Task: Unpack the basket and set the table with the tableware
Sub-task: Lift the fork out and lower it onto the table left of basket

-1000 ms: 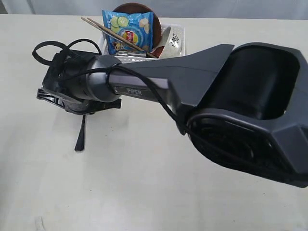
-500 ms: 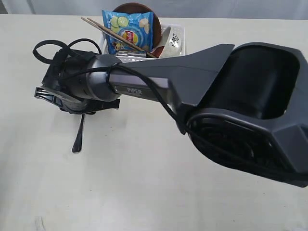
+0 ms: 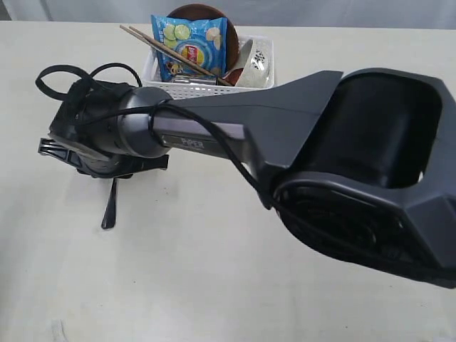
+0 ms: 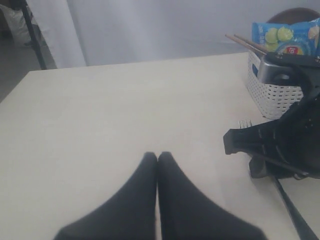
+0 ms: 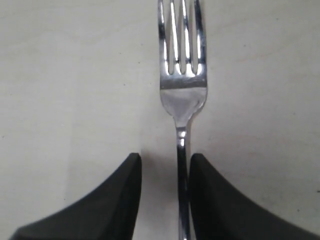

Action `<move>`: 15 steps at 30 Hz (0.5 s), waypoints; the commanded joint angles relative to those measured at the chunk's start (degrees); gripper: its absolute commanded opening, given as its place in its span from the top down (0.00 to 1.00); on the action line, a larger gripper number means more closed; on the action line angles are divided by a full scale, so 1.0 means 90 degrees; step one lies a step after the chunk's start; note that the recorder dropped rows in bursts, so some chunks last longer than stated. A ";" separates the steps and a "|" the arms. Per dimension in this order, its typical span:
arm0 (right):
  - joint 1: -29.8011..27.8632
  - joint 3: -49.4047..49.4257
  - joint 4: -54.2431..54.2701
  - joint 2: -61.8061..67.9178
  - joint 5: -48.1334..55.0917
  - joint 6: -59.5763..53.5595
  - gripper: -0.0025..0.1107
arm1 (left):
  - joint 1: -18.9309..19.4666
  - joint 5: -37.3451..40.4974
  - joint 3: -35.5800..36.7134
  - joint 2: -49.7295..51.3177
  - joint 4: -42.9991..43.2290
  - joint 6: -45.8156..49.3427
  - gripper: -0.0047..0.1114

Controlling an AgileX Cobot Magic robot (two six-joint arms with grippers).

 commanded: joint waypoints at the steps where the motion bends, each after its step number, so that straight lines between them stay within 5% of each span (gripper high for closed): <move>1: 0.0051 0.0076 0.0513 0.0122 0.0270 -0.0015 0.69 | -0.0033 -0.0003 0.0015 -0.0012 0.0028 -0.0015 0.96; 15: 0.0167 0.0076 0.0616 0.0110 0.0483 -0.0083 0.69 | -0.0033 -0.0003 0.0015 -0.0012 0.0028 -0.0015 0.96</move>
